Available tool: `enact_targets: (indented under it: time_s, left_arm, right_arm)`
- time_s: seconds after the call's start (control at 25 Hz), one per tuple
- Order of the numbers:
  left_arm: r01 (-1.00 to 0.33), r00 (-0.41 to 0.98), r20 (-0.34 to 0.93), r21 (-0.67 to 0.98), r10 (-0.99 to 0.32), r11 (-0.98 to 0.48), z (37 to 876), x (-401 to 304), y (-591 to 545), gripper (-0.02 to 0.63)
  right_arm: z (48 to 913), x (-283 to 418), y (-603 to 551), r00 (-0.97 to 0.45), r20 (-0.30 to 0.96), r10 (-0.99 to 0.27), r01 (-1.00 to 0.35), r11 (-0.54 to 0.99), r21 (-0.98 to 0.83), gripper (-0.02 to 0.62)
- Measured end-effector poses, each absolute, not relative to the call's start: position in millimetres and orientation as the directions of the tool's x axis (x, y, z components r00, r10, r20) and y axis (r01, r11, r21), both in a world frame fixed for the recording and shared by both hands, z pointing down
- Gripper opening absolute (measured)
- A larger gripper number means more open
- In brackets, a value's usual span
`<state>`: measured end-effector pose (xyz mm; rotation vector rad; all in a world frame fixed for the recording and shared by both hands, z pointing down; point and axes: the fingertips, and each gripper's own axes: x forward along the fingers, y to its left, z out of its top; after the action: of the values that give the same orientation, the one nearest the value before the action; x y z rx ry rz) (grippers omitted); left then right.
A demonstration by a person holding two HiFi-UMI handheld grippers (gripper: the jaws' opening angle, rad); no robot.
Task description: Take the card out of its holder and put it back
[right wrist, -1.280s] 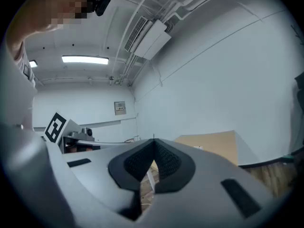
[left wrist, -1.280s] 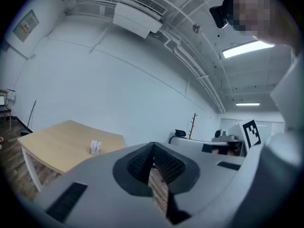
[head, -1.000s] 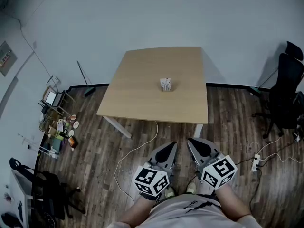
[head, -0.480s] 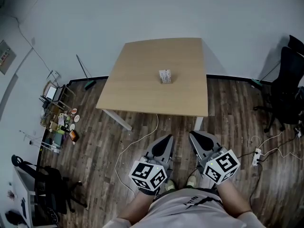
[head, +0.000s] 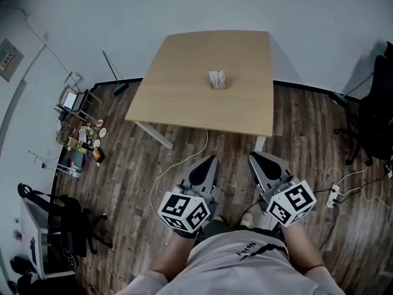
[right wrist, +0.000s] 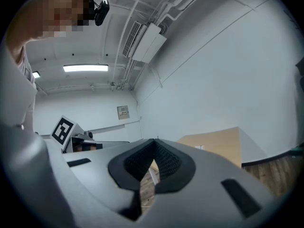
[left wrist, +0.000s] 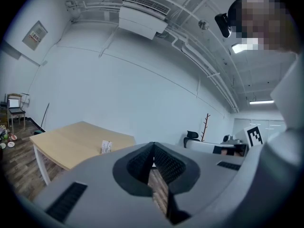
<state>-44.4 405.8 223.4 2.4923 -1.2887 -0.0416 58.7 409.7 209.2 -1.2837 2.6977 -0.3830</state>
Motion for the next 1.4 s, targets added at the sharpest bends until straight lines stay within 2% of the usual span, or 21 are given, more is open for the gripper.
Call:
enact_targets:
  time_s: [0.6,1.04,1.4]
  left_arm:
    - [-0.795,0.582,0.154,0.313,-0.798,-0.519,247,-64,327,0.012]
    - [-0.737,0.664,0.153,0.301,-0.732,-0.605,255,-115,190,0.012]
    - [-0.685,0.721,0.176,0.322,-0.670,-0.653,280,-127,120,0.012]
  right_arm:
    - [236,32,328,-0.675,0.035,-0.737,-0.708,0.633,-0.312,0.014]
    - [241,-27,198,-0.602,0.086,-0.793,-0.779,0.561,-0.281,0.014]
    - [257,-36,131,-0.600,0.092,-0.795,-0.782,0.558,-0.276,0.014]
